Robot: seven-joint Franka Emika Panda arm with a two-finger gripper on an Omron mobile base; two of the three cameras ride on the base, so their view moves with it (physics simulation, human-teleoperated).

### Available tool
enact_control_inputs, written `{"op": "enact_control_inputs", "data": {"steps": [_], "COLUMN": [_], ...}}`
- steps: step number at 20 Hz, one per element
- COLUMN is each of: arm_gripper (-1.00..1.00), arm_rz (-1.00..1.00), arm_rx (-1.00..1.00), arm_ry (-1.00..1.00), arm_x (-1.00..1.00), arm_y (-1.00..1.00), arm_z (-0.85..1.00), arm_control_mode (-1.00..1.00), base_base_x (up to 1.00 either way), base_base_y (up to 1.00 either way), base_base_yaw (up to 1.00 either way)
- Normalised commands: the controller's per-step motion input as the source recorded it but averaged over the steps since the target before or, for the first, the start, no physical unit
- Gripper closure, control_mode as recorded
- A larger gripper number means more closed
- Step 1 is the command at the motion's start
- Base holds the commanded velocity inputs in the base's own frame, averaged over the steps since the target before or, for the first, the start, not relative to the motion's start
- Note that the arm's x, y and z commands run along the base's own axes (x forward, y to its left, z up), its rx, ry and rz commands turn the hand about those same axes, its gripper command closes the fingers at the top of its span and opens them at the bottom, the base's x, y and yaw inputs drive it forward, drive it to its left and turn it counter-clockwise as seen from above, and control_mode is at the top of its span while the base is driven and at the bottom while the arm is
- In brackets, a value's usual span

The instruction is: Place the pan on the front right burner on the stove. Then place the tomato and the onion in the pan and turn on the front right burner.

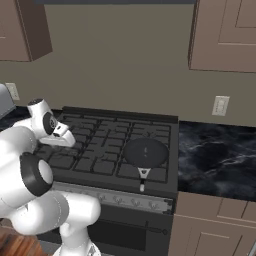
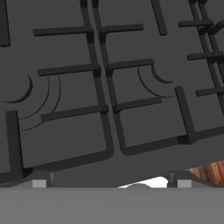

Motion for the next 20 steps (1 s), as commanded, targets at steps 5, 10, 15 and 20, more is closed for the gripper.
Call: {"op": "enact_control_inputs", "data": {"steps": [5,10,15,20], "arm_gripper": [-1.00,-1.00,-1.00,-1.00], "arm_rz": [0.00,0.03,0.06,0.09], "arm_rx": [0.02,0.07,0.11,0.14], "arm_ry": [0.00,-0.01,-0.01,-0.02], "arm_x": [0.00,0.00,-0.02,0.00], "arm_y": [0.35,0.37,0.10,0.00], "arm_z": [0.02,0.00,0.00,0.00], "arm_control_mode": [-1.00,-1.00,-1.00,-1.00], "base_base_x": [0.00,0.00,0.00,0.00], "base_base_y": [0.00,0.00,0.00,0.00], "base_base_yaw": [0.00,0.00,0.00,0.00]}}
